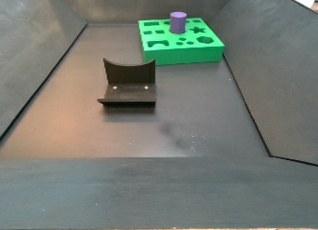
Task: Pick up the rectangle object. Move up. Place the rectangle object on the fixture. Regrasp the rectangle object. Move to above the board. Insert the rectangle object.
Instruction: Insert the rectangle object.
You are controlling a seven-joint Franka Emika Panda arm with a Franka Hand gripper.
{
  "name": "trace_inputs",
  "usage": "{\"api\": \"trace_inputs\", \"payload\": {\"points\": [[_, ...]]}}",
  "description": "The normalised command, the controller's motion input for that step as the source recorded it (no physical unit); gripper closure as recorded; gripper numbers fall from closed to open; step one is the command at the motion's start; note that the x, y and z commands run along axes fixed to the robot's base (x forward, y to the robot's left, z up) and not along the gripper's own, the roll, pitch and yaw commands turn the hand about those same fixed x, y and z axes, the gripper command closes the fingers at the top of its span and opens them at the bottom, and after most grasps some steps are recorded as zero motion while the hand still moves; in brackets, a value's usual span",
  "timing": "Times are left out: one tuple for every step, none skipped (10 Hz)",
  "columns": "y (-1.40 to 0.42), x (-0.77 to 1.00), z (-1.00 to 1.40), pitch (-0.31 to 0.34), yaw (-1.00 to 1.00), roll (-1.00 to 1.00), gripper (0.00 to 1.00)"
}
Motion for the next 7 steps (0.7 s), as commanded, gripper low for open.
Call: {"api": "trace_inputs", "payload": {"points": [[-0.18,0.00,-0.13,-0.076,-0.97,-0.03,1.00],[-0.20,0.00,-0.20,-0.064,-0.97,0.00,1.00],[-0.20,0.01,-0.45,-0.004,-0.97,0.01,1.00],[-0.12,0.02,-0.62,-0.017,-0.99,0.07,1.00],[-0.10,0.03,-0.67,-0.029,-0.99,0.09,1.00],[-0.09,0.02,-0.67,-0.031,-1.00,0.09,1.00],[-0.11,0.21,-0.49,-0.004,-0.86,0.03,1.00]]}}
